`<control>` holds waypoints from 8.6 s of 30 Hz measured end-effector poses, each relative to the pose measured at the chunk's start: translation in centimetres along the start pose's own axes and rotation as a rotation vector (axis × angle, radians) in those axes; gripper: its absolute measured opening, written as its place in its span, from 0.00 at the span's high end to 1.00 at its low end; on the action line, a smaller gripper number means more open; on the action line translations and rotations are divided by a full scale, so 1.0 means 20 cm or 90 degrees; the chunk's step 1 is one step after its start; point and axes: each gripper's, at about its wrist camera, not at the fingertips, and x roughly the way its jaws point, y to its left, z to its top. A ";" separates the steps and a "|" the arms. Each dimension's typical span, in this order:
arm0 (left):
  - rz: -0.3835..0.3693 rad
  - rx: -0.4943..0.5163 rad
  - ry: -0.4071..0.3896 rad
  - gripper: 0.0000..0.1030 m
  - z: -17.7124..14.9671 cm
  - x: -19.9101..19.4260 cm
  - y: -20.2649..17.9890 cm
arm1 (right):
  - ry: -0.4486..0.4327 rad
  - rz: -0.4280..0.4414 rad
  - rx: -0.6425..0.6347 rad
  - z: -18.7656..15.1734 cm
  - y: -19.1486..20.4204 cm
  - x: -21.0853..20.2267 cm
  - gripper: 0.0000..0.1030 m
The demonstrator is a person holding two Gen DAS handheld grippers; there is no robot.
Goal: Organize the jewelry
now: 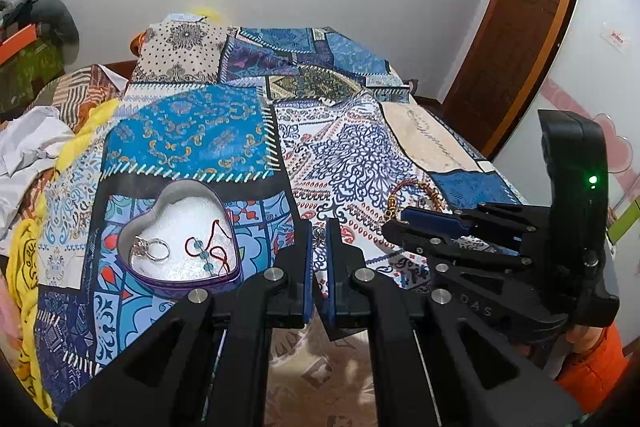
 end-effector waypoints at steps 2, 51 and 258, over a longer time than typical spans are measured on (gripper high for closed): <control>0.002 0.002 -0.006 0.96 0.01 -0.02 0.00 | -0.010 -0.001 0.002 0.01 0.00 -0.03 0.82; 0.087 -0.086 -0.019 0.96 0.01 -0.05 0.46 | -0.048 0.137 -0.039 0.37 0.44 0.18 0.82; 0.062 -0.072 0.010 0.92 -0.03 -0.01 0.52 | -0.050 0.129 -0.065 0.40 0.51 0.16 0.80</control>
